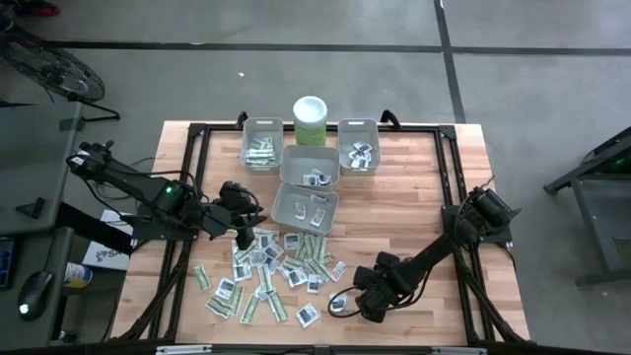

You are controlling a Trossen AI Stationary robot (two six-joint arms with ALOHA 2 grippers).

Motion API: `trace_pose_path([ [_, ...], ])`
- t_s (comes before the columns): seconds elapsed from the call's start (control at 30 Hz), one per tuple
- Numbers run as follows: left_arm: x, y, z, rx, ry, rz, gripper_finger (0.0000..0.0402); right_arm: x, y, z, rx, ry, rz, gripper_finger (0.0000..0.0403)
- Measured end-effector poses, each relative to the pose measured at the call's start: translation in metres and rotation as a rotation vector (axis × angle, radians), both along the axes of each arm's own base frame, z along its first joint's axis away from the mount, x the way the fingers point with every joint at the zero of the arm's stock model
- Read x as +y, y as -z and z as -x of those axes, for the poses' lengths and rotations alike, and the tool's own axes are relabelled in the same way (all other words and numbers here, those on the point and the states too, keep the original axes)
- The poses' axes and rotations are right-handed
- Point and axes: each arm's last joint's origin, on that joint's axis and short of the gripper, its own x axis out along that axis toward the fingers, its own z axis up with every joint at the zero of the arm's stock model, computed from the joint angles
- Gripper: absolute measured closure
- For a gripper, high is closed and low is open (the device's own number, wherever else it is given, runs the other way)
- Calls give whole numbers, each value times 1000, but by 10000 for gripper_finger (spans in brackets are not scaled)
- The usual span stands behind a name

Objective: Pick & Place First Aid Supplies
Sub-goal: Put the bandage pack into the left bin

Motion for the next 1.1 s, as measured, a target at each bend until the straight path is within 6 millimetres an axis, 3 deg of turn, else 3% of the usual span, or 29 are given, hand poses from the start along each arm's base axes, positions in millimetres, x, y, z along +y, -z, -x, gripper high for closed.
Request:
trace_pose_path([
  [0.13, 0, 0, 0, 2, 4, -7, 273, 2, 7, 0, 17, -6, -4, 212],
  [0.3, 0, 1, 1, 18, 4, -14, 273, 7, 15, 1, 38, -17, -2, 268],
  [0.73, 2, 3, 3, 47, 0, -28, 273, 10, 16, 1, 17, 35, -36, 394],
  [0.93, 2, 3, 3, 47, 0, -29, 273, 11, 13, 0, -11, 109, -44, 402],
  [1.1, 2, 3, 3, 47, 1, -29, 273, 7, -4, 3, -90, 185, -14, 402],
])
